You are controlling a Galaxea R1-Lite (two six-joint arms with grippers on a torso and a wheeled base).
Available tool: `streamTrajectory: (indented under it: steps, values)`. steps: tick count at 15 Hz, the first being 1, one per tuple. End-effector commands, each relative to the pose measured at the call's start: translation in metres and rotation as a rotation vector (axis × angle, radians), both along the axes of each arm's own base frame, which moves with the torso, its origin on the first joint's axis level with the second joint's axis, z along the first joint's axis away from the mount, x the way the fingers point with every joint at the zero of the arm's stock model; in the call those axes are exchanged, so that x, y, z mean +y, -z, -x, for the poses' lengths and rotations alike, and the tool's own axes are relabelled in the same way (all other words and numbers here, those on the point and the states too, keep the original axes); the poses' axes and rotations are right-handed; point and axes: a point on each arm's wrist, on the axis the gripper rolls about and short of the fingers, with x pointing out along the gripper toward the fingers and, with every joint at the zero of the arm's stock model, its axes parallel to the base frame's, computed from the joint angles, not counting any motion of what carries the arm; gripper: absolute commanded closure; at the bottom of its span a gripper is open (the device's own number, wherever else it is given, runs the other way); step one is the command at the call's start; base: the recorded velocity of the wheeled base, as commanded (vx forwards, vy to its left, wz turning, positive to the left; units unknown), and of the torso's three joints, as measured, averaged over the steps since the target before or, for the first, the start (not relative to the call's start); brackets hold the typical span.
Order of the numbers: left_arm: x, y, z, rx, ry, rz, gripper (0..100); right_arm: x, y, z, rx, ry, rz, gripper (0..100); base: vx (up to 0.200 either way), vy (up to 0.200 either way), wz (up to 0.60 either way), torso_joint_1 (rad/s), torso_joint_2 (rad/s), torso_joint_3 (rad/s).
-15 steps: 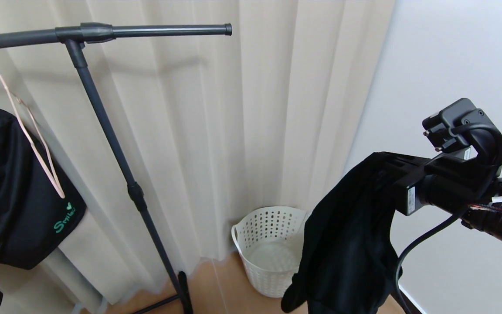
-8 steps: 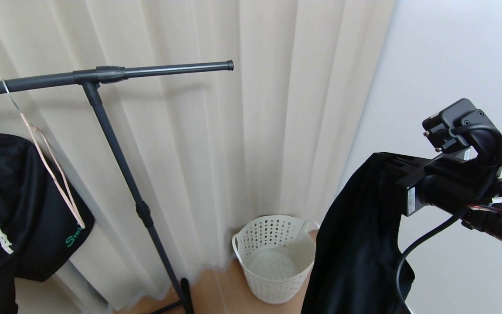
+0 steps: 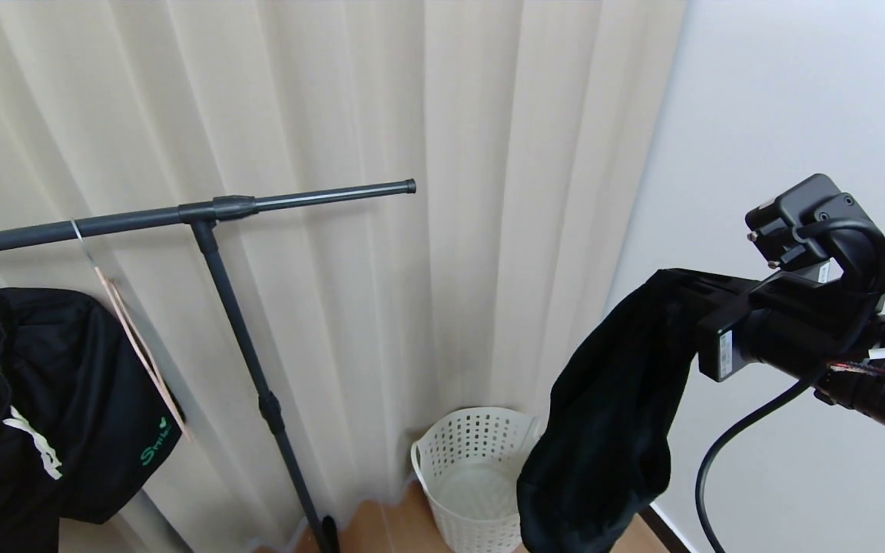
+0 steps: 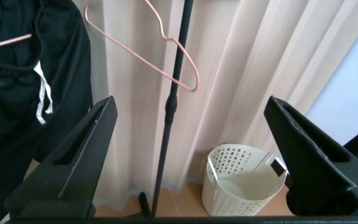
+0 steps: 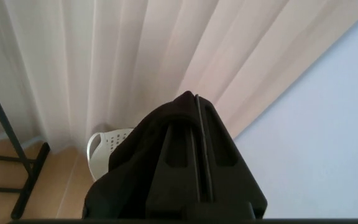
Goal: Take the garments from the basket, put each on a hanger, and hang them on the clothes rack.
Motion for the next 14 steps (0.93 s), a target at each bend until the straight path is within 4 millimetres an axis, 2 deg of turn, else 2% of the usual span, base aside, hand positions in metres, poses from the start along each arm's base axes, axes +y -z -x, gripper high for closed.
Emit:
streamTrajectory:
  steps: [1, 4, 8, 14]
  values:
    - [0.0, 0.0, 0.0, -0.001, 0.0, 0.0, 0, -0.0001, 0.0005, 0.0001, 0.001, 0.0, 0.001, 100, 0.0, 0.0, 0.0, 0.173, -0.4, -0.144]
    - [0.0001, 0.0, 0.0, -0.001, -0.005, 0.004, 0, -0.0003, 0.0001, 0.0004, -0.001, 0.002, 0.0, 100, 0.0, 0.0, 0.0, 0.176, -0.37, -0.181]
    - [0.0001, 0.0, 0.0, -0.001, -0.008, 0.005, 0, -0.0005, 0.0002, 0.0008, -0.001, 0.001, 0.002, 100, 0.0, 0.0, 0.0, 0.016, -0.03, -0.013]
    - [0.0001, -0.0002, 0.0, -0.002, -0.006, 0.004, 0, -0.0023, -0.0029, 0.0038, -0.013, 0.001, -0.005, 100, 0.0, 0.0, 0.6, 0.004, 0.0, 0.0]
